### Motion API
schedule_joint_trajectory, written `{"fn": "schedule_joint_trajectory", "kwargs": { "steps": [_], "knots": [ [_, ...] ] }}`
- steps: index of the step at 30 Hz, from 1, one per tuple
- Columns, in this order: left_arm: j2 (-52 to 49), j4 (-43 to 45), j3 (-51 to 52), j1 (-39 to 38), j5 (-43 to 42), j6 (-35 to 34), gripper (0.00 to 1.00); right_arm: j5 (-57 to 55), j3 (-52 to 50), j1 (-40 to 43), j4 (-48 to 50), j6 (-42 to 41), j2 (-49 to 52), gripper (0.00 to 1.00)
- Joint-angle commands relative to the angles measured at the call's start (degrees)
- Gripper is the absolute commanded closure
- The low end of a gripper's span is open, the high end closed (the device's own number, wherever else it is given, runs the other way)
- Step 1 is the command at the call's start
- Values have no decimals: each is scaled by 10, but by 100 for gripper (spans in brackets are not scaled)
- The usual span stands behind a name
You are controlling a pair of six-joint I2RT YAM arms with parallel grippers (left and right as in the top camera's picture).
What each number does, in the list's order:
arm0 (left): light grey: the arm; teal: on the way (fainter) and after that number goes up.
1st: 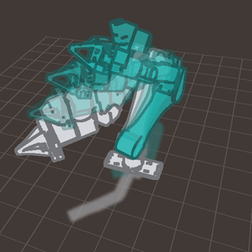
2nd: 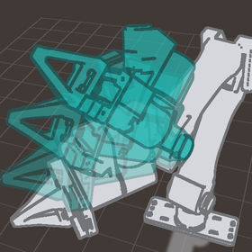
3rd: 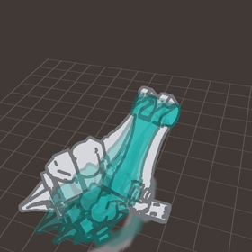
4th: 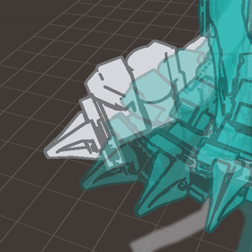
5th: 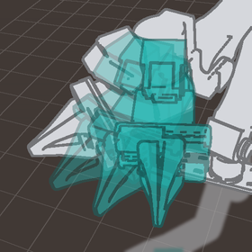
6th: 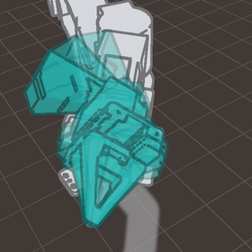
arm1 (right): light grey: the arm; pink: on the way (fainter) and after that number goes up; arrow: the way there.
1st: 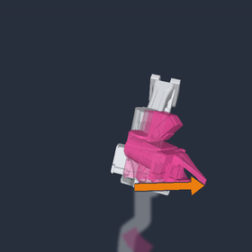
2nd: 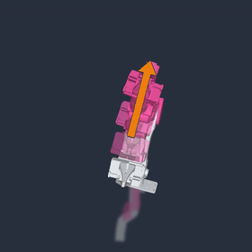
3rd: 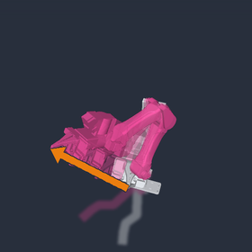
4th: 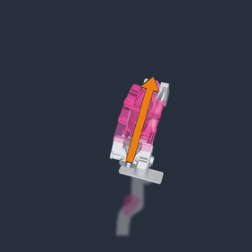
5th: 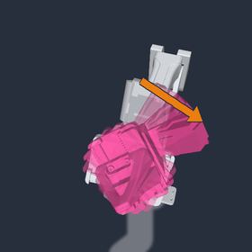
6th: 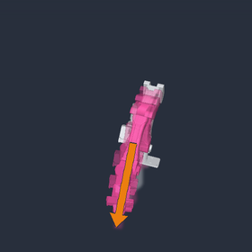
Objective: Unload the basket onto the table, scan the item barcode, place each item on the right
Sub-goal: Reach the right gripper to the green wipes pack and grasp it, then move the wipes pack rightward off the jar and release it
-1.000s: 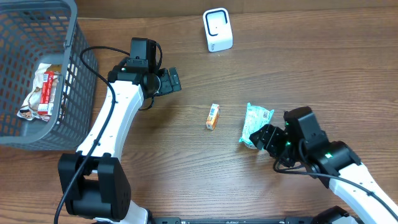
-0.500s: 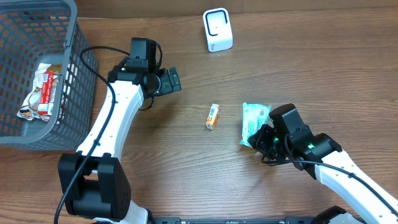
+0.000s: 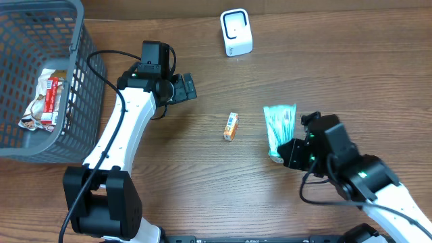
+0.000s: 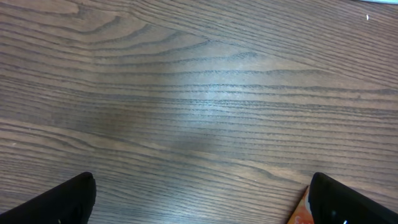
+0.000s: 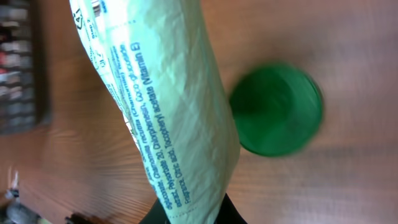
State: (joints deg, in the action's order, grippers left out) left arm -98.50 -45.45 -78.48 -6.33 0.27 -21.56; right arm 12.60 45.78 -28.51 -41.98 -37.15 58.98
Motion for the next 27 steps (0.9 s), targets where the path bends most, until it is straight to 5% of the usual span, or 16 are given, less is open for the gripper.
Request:
{"fn": "schedule_joint_trajectory", "kwargs": {
  "steps": [1, 10, 25, 26, 27],
  "knots": [
    [4, 1, -4, 0, 3, -10, 0, -32, 40, 26, -2, 106, -39, 96],
    [4, 0, -4, 0, 3, -10, 0, -66, 41, 131, -42, 367, 10, 96],
    [4, 0, -4, 0, 3, -10, 0, -146, 41, 181, -3, 433, 274, 96],
    [4, 1, -4, 0, 3, -9, 0, -155, 41, 181, -3, 433, 284, 90],
    [4, 1, -4, 0, 3, -10, 0, -163, 41, 181, -3, 432, 291, 74]
  ]
}}
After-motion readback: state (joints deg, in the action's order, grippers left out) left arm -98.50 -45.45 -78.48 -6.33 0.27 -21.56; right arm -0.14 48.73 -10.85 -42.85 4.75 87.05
